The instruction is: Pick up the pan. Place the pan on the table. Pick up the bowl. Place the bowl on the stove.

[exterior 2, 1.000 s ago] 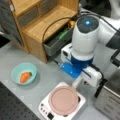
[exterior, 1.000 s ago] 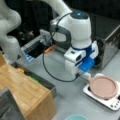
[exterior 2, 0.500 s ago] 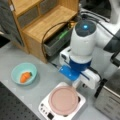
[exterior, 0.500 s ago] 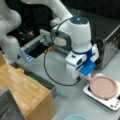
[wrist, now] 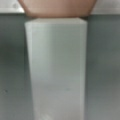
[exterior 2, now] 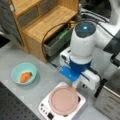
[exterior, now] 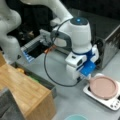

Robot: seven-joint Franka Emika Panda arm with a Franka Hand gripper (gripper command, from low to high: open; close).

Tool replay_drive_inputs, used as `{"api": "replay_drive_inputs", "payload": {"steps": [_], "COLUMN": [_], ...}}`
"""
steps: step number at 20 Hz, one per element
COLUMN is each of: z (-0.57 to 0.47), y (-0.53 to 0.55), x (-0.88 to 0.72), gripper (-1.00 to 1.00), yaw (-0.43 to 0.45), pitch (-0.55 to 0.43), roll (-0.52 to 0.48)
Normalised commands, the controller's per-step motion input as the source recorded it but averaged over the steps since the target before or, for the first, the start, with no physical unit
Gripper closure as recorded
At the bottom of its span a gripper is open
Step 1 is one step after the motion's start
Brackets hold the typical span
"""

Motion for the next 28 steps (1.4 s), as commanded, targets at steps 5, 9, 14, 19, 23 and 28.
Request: {"api": "replay_drive_inputs", "payload": {"steps": [5, 9, 14, 19, 23, 28], "z": [-0.06, -0.04, -0.01, 0.03, 0.06, 0.08], "y": [0.04, 0.04, 0.03, 0.04, 0.01, -0.02], "x": [0.1, 0.08, 0.07, 0.09, 0.09, 0.05], "gripper": [-1.0, 1.0, 1.0, 1.0, 1.0, 1.0], "yaw": [0.034, 0.035, 0.031, 0.009, 0.006, 0.01], "pitch": [-0.016, -0.031, -0.016, -0.011, -0.005, 0.016], "roll": [-0.008, -0.02, -0.023, -0.043, -0.062, -0.068]}}
